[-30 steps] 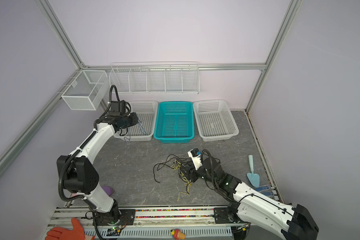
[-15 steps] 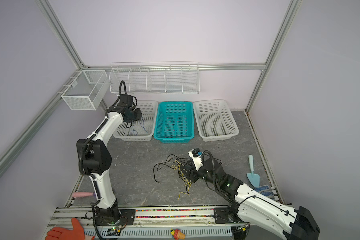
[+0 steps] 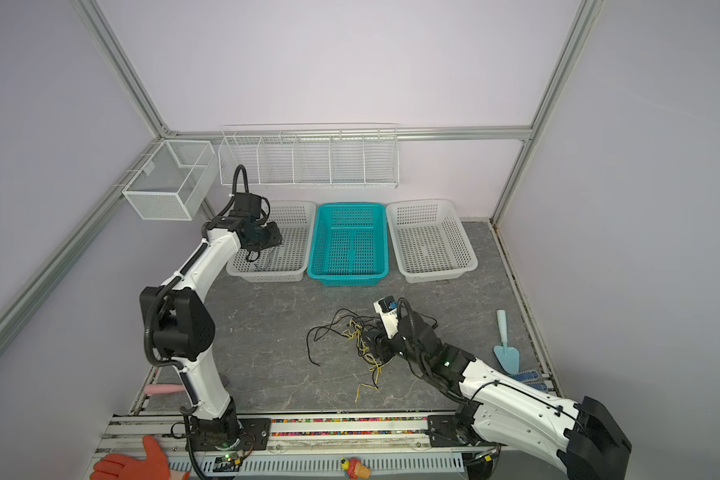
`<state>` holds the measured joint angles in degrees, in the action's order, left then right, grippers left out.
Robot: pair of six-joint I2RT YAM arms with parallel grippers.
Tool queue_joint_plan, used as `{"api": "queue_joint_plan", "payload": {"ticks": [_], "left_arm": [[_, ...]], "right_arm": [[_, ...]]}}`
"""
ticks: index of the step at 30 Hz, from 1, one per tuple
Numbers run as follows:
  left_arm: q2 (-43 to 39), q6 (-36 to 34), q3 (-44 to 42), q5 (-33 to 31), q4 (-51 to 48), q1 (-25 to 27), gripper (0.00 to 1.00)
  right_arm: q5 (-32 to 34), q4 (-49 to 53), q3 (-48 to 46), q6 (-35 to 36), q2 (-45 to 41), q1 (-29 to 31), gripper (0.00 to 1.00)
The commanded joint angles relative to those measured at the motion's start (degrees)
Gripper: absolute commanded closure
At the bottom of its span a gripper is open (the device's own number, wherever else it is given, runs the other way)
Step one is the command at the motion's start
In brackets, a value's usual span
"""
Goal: Untangle the cables
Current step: 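Release the blue wire and bring the left gripper back to the pile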
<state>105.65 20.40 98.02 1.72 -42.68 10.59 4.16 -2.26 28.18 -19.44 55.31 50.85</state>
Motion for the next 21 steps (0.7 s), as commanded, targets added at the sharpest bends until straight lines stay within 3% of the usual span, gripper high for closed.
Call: {"api": "queue_joint_plan", "payload": {"ticks": [1,8,13,21], "left_arm": [[-11.49,4.53,-7.77,3.36,2.74,0.04,0.43],[-29.84,4.47,-26.42,5.18,0.00,2.09,0.40],[-42.01,2.21,-37.60,5.03,-3.44,2.51,0.39],[-52.30,-0.52,-44.12,5.83,-4.00,2.59,0.38]], "right_arm": [[3.81,5.16,6.60,1.01,6.29,0.37,0.39],[7.57,10.55,13.60,1.65,14.58,0.40,0.40],[4.55,10.32,14.11,2.24,17.31,0.39,0.40],[5.46,10.39,17.55,3.20,21.58,0.39,0.43]]}}
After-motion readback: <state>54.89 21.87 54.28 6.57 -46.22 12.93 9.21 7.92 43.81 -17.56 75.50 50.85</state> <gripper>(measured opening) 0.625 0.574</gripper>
